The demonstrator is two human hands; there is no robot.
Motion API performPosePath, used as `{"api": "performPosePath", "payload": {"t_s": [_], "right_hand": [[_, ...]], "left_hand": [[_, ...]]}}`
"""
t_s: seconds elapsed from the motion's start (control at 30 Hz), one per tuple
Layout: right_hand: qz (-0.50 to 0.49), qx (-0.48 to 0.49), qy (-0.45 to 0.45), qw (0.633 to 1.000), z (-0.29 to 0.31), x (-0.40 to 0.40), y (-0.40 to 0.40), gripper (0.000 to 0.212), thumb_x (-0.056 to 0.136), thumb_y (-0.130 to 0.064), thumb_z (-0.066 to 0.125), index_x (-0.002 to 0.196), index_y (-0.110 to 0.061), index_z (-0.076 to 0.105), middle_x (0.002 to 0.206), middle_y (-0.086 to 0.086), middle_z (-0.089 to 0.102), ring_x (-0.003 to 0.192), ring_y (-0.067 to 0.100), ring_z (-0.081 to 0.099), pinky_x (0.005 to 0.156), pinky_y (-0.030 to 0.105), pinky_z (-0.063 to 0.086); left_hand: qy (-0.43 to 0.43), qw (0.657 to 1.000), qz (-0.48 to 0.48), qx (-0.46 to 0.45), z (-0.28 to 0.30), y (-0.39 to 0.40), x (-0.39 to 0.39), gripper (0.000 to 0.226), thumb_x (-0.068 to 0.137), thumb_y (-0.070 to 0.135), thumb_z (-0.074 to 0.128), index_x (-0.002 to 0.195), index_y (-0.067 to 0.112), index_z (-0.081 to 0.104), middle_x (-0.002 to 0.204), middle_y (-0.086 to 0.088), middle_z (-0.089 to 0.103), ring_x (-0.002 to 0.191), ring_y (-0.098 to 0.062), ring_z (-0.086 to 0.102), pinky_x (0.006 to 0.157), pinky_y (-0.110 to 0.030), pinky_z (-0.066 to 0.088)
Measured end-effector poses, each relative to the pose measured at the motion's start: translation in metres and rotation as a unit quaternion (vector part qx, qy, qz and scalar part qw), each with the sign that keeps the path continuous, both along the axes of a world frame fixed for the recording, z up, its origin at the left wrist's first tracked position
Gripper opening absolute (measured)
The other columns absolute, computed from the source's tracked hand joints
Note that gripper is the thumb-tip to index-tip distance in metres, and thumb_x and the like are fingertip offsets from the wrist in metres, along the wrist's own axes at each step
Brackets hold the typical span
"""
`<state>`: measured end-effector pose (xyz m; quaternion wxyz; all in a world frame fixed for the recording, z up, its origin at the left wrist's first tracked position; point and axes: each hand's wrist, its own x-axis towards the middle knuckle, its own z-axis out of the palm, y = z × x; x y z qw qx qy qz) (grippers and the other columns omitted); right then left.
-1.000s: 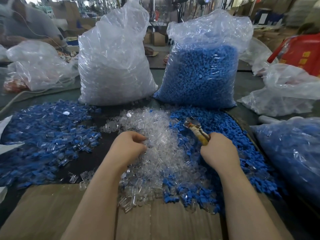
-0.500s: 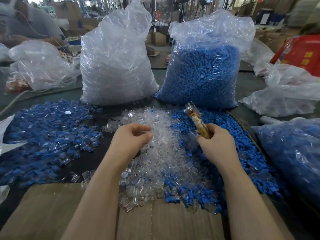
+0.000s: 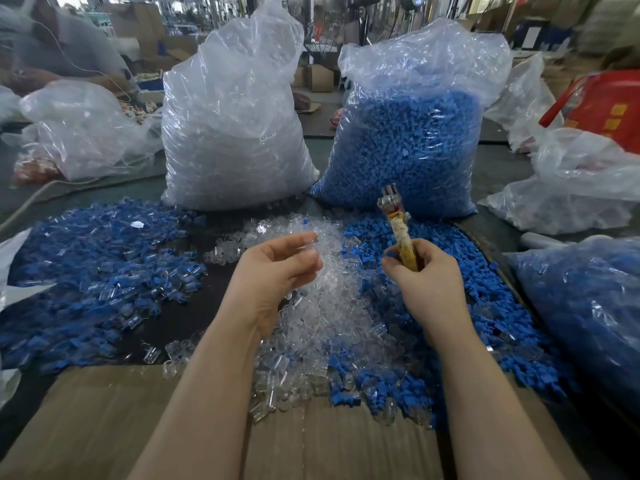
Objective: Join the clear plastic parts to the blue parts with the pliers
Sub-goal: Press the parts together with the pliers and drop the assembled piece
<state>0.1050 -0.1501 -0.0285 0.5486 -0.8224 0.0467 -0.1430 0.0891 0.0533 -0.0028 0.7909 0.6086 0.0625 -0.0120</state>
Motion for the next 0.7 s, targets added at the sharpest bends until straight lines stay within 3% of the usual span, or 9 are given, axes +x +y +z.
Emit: {"api": "performPosePath", "payload": {"t_s": [0.1,0.23,0.37,0.47,0.7], "right_hand": [[0.017,0.026,-0.014,0.999,0.001,-0.001,0.002,0.011,0.087,-0.024,0.071,0.078,-0.022,0.065,0.052,-0.012,0.050,0.046,0.003,0.038,0.051,0.027,0.038],[0.046,0.044,-0.034,0.997,0.004,-0.004,0.007,0.013,0.088,-0.020,0.071,0.076,-0.022,0.066,0.050,-0.014,0.048,0.046,0.002,0.035,0.046,0.014,0.034],[0.068,0.029,-0.054,0.996,0.008,-0.006,0.012,0.012,0.087,-0.017,0.073,0.078,-0.023,0.067,0.054,-0.011,0.052,0.048,0.001,0.038,0.047,0.013,0.035],[0.071,0.025,-0.073,0.994,0.009,-0.007,0.016,0.012,0.085,-0.019,0.075,0.078,-0.023,0.065,0.062,-0.002,0.057,0.052,0.002,0.042,0.051,0.015,0.038],[0.075,0.073,-0.113,0.988,0.012,-0.011,0.025,0.012,0.087,-0.018,0.074,0.081,-0.024,0.066,0.077,0.006,0.064,0.070,0.024,0.058,0.061,0.022,0.049]], "left_hand": [[0.007,1.000,0.016,-0.015,0.000,-0.002,0.000,0.020,0.084,0.006,0.071,0.104,0.006,0.072,0.081,-0.005,0.075,0.075,-0.013,0.071,0.073,-0.024,0.059],[0.013,0.999,0.028,-0.033,0.001,-0.006,0.000,0.022,0.079,0.010,0.074,0.100,0.005,0.073,0.091,-0.010,0.077,0.082,-0.016,0.073,0.076,-0.024,0.060],[0.011,0.997,0.038,-0.072,0.005,-0.013,-0.001,0.038,0.066,0.016,0.077,0.101,0.002,0.072,0.092,-0.012,0.077,0.076,-0.013,0.073,0.068,-0.022,0.060],[0.018,0.996,0.052,-0.074,0.006,-0.018,-0.002,0.032,0.073,0.019,0.077,0.099,0.002,0.074,0.084,-0.007,0.076,0.067,-0.008,0.069,0.060,-0.018,0.056],[-0.011,0.993,0.113,-0.012,0.004,-0.027,-0.004,0.010,0.078,0.017,0.080,0.084,0.009,0.076,0.070,-0.003,0.074,0.060,-0.006,0.067,0.056,-0.016,0.054]]}}
